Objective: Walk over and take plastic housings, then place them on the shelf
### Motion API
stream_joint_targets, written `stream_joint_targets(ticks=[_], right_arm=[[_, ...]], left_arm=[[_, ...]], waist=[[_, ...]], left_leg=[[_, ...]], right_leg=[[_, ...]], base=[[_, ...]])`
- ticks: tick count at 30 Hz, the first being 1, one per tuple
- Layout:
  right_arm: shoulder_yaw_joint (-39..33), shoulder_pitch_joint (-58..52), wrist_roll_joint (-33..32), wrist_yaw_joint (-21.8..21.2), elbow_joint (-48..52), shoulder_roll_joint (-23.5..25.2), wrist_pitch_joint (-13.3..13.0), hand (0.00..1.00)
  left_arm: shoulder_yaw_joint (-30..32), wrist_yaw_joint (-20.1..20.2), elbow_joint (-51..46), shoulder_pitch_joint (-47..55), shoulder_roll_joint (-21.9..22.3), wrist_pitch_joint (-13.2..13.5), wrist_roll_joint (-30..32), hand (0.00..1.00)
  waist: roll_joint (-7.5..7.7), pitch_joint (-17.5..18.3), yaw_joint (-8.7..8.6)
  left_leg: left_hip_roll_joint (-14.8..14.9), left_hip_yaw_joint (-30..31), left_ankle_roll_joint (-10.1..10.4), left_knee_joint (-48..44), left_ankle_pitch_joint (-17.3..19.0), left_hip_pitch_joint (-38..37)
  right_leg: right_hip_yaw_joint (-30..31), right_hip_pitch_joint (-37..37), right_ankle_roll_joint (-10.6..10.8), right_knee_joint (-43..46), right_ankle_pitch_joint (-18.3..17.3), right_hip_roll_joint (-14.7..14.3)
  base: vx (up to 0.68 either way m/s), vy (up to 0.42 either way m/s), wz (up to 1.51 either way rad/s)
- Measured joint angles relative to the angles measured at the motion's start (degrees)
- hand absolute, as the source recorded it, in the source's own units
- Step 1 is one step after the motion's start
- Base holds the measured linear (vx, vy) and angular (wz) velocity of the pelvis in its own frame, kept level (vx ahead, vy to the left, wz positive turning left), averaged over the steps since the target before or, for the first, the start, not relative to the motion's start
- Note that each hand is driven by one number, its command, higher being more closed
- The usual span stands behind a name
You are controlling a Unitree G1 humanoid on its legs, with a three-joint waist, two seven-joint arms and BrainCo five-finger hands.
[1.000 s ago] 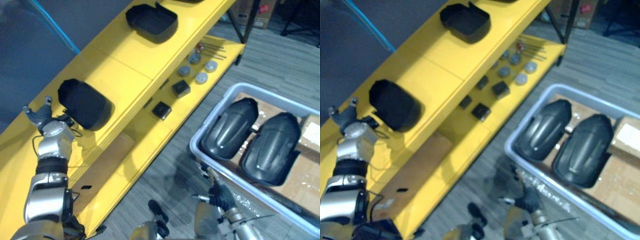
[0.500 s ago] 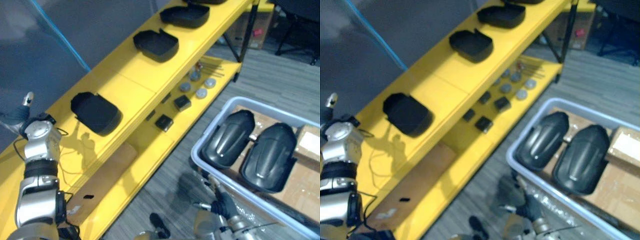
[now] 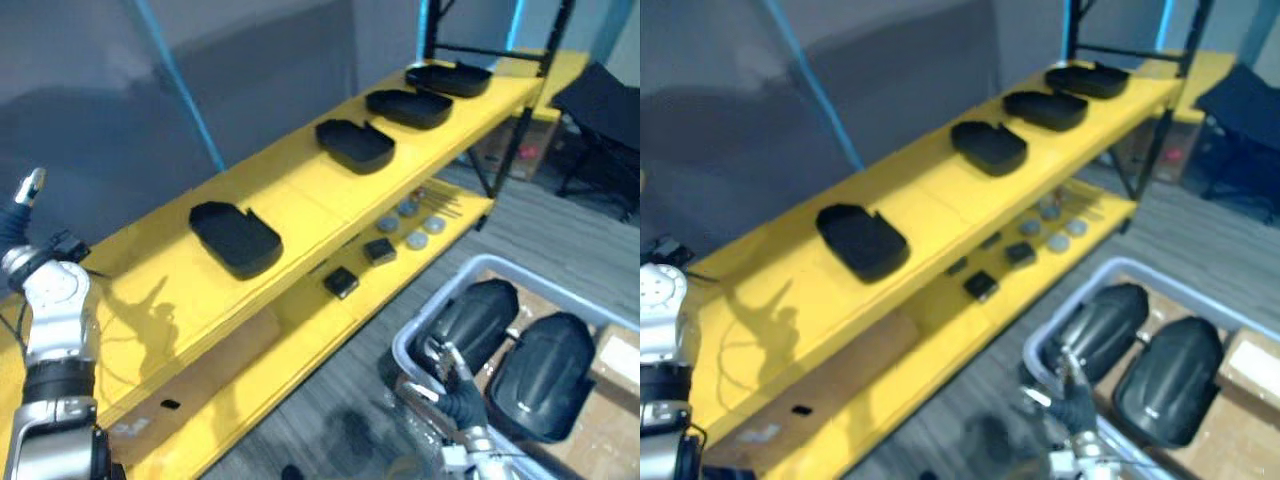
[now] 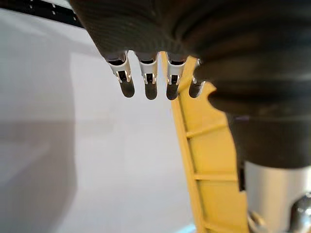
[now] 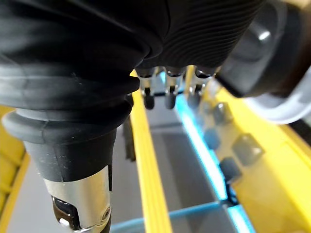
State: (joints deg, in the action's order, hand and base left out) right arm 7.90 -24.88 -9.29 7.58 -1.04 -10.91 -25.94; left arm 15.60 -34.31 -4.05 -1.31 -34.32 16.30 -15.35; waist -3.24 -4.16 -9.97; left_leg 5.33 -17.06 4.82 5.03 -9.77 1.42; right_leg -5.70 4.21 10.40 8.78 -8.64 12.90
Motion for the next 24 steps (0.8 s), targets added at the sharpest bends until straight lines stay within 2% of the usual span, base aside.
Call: stream_joint_targets(ticks=[1, 4, 6, 9, 10, 12, 16, 18, 19, 22, 24], right_arm=[[-0.8, 0.5, 0.0, 0.3, 0.2, 0.5, 0.0, 0.00], [-4.9, 4.2, -0.1, 1.5, 0.4, 0.6, 0.0, 0.00], [-6.7, 6.3, -0.1, 2.6, 0.4, 0.9, 0.1, 0.00], [-8.9, 8.4, -1.7, 3.7, 0.4, 1.4, 0.2, 0.00], [-9.8, 8.4, -2.6, 3.8, 0.4, 1.9, 0.7, 0.00], [-11.0, 8.4, -3.4, 4.0, 0.3, 2.7, 1.3, 0.00], [-12.0, 8.4, -3.4, 5.8, 0.3, 4.2, 1.9, 0.00], [-13.1, 8.3, -3.4, 6.8, 0.1, 5.2, 2.1, 0.00], [-13.3, 8.3, -3.3, 7.2, 0.1, 5.2, 2.1, 0.00], [-13.8, 8.6, -3.3, 9.1, -1.4, 5.3, 2.1, 0.00], [-13.7, 8.9, -3.3, 10.3, -3.3, 5.4, 2.1, 0.00]], left_arm=[[0.1, 1.9, -2.8, 3.1, 1.3, 0.3, 1.0, 0.00], [2.0, 8.8, -7.3, 13.3, 7.6, 0.3, 3.9, 0.00], [5.2, 11.0, -8.5, 16.7, 11.4, 0.4, 4.4, 0.00], [8.2, 14.4, -8.9, 20.1, 16.0, 0.5, 3.8, 0.00], [8.6, 16.0, -9.1, 21.6, 18.1, 0.5, 1.4, 0.00], [8.4, 19.0, -9.1, 23.8, 22.2, 0.4, -3.1, 0.00], [4.6, 22.5, -9.1, 26.3, 27.6, -1.3, -4.9, 0.00], [1.0, 24.0, -7.5, 27.9, 30.3, -4.4, -7.2, 0.00], [0.5, 23.8, -6.4, 28.0, 30.8, -5.0, -7.3, 0.00], [-0.6, 20.9, 5.1, 27.1, 31.4, -7.3, -6.1, 0.00], [-0.7, 18.7, 16.6, 25.9, 31.6, -8.6, -4.4, 0.00]], waist=[[0.31, 0.4, 0.92], [0.79, 0.9, 5.78], [0.47, 0.8, 7.37], [-0.54, 1.0, 8.80], [-0.75, 1.0, 9.63], [-0.81, 0.9, 10.09], [-0.17, 0.5, 10.18], [-0.03, 0.3, 10.59], [-0.08, 0.3, 10.49], [-0.08, -0.5, 10.69], [0.37, -0.9, 10.73]], left_leg=[[0.1, 0.6, 0.1, 0.0, 0.0, 0.4], [0.0, 3.9, 0.3, 0.0, -0.6, 0.8], [0.1, 5.6, 0.4, 0.1, -1.0, 1.2], [0.4, 7.9, 0.6, 0.1, -1.7, 2.9], [0.6, 8.4, 0.8, 0.1, -1.8, 3.2], [0.9, 8.9, 0.8, 0.1, -2.1, 3.8], [1.2, 10.5, 0.7, 0.1, -2.6, 4.8], [1.3, 11.2, 0.7, 0.1, -2.6, 5.4], [1.2, 11.6, 0.7, 0.1, -2.6, 5.7], [1.3, 11.8, 0.6, 0.1, -3.0, 5.8], [1.1, 11.8, 0.5, 0.1, -2.9, 5.9]], right_leg=[[-0.6, 0.1, -0.1, -0.6, 0.0, -0.2], [-4.1, 2.6, -0.7, -1.9, 0.1, -0.7], [-6.0, 3.8, -1.2, -2.5, 0.0, -1.2], [-8.4, 3.8, -2.1, -2.7, -0.1, -2.1], [-8.7, 3.8, -2.2, -2.9, 0.0, -2.3], [-9.2, 3.8, -2.5, -3.3, 0.2, -2.8], [-10.4, 3.8, -2.7, -3.4, 0.3, -3.6], [-11.1, 3.8, -2.7, -3.5, 0.4, -3.8], [-11.5, 3.8, -2.7, -3.5, 0.4, -3.9], [-11.7, 3.8, -2.7, -3.6, 0.3, -4.1], [-11.7, 4.0, -2.5, -3.7, 0.2, -3.9]], base=[[0.04, -0.060, 0.49], [0.03, -0.051, 0.51], [-0.03, -0.036, 0.46], [-0.07, -0.020, 0.43], [-0.08, 0.000, 0.18], [-0.07, 0.000, 0.12], [-0.05, -0.006, 0.17], [-0.04, -0.004, 0.15], [-0.02, -0.009, 0.21], [0.00, -0.008, 0.06], [0.05, -0.009, 0.03]])
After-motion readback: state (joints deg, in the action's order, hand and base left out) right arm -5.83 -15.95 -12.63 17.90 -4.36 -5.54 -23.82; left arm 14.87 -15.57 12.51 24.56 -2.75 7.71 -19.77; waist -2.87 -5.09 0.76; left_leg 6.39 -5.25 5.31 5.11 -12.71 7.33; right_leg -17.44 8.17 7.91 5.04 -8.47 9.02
